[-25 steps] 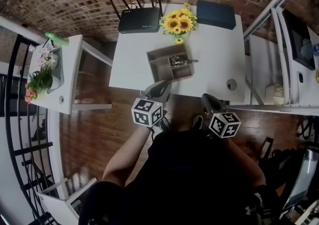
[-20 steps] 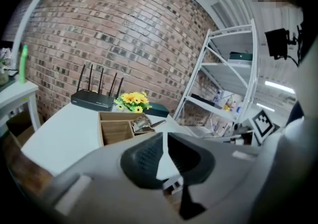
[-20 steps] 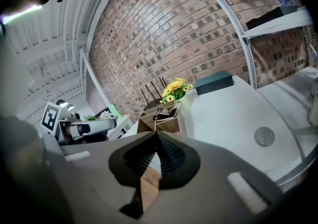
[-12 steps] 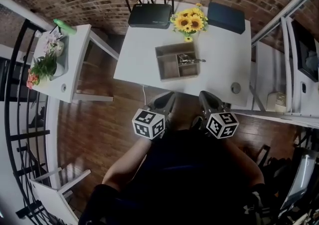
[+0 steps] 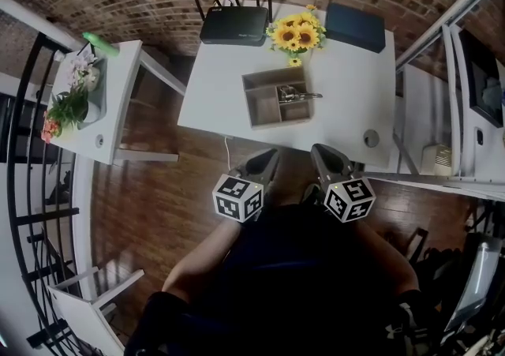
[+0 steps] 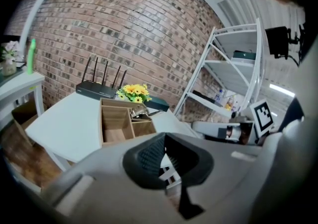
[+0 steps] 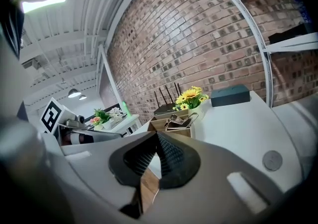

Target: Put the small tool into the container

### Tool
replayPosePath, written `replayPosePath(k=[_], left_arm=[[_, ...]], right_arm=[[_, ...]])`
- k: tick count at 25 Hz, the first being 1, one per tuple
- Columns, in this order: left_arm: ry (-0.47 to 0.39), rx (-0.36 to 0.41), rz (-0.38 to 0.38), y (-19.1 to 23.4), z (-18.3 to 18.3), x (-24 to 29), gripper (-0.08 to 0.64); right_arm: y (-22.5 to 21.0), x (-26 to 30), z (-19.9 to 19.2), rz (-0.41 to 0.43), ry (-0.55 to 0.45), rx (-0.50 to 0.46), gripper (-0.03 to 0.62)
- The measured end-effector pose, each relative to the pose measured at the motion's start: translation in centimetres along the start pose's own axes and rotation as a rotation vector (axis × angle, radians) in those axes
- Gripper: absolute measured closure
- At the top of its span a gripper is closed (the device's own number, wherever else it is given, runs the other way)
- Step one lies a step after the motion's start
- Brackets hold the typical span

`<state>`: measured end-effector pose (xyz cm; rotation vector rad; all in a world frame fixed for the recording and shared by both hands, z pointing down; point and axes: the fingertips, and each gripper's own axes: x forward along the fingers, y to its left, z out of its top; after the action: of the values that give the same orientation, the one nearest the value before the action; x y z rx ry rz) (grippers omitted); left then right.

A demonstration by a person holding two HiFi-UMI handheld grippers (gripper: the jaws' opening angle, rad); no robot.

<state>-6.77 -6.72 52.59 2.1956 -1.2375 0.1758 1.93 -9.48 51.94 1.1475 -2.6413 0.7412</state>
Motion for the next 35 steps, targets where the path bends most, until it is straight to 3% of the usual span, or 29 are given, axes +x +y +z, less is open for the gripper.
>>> replayPosePath(k=[35], left_arm=[[0.013,0.026,-0.029,-0.34,0.41,1.03,0.555]], right_arm=[[0.1,-0.11,0.17,0.001,-0.001,-0.012,0.581]])
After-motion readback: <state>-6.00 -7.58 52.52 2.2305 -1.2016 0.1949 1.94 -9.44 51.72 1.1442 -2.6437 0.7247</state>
